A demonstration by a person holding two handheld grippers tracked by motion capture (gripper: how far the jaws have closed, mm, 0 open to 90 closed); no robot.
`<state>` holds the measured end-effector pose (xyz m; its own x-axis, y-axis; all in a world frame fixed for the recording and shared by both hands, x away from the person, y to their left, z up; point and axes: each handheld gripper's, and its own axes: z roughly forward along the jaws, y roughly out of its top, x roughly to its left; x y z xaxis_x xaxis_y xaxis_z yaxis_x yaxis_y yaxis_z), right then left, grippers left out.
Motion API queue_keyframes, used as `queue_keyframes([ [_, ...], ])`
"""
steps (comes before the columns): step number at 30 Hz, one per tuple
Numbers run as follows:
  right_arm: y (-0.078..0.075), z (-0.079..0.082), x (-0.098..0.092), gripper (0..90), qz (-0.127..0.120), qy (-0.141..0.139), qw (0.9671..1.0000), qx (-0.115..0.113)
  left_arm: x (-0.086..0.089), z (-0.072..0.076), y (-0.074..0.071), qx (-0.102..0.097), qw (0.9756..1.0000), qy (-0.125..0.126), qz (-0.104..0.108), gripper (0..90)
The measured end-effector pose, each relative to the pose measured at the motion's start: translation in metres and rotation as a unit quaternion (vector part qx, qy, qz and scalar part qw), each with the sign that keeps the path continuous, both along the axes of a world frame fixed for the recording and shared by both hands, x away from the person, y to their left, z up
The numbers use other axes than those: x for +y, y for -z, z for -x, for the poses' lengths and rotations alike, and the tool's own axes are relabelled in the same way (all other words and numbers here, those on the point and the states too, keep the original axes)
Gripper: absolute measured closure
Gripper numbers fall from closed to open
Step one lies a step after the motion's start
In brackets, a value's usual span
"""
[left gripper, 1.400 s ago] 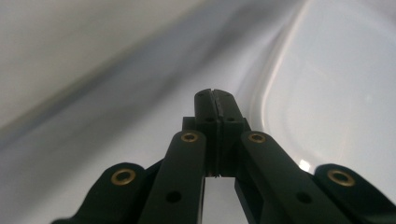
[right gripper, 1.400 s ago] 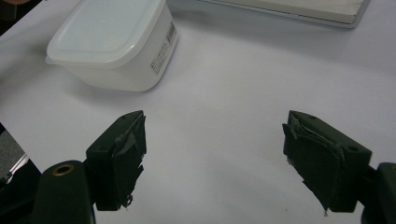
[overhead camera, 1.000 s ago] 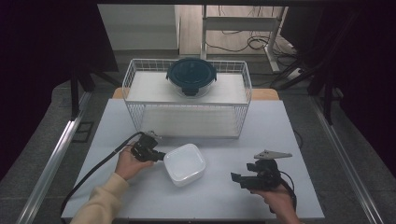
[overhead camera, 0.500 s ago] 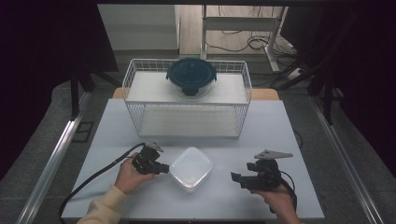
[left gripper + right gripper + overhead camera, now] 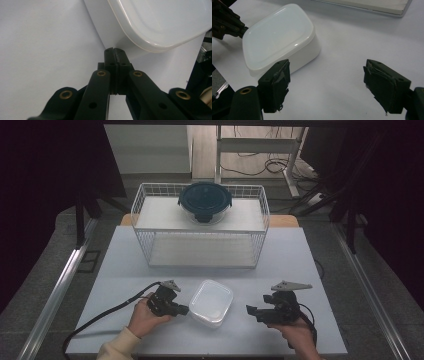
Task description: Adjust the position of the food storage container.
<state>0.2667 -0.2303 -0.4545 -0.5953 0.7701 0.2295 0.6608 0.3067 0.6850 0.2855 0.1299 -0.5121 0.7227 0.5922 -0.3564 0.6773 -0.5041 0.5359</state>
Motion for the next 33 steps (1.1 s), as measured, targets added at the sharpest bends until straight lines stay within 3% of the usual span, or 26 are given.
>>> queue_keyframes([
  [12,0.0,0.0,0.001,21.5,0.0,-0.001,1.0,0.0,-0.025,0.007,0.001,0.008,0.9997,0.018,0.012,89.8],
  [14,0.001,0.0,0.001,21.5,0.0,-0.001,1.0,0.001,-0.026,0.006,0.002,0.014,0.9994,0.02,0.024,89.8],
  [22,0.001,-0.001,0.0,21.5,0.001,0.0,1.0,0.001,-0.03,0.006,0.005,0.021,0.9991,0.018,0.033,89.8],
  [25,0.002,-0.001,0.001,21.5,0.001,-0.001,1.0,0.003,-0.034,0.006,0.005,0.017,0.9993,0.023,0.025,89.7],
  [30,0.002,0.0,0.001,21.5,0.001,0.0,1.0,0.001,-0.041,0.006,0.007,0.024,0.9988,0.024,0.035,89.7],
  [33,0.0,0.0,-0.001,21.4,0.0,0.001,1.0,0.0,-0.039,0.006,0.005,0.014,0.9995,0.018,0.024,89.7],
])
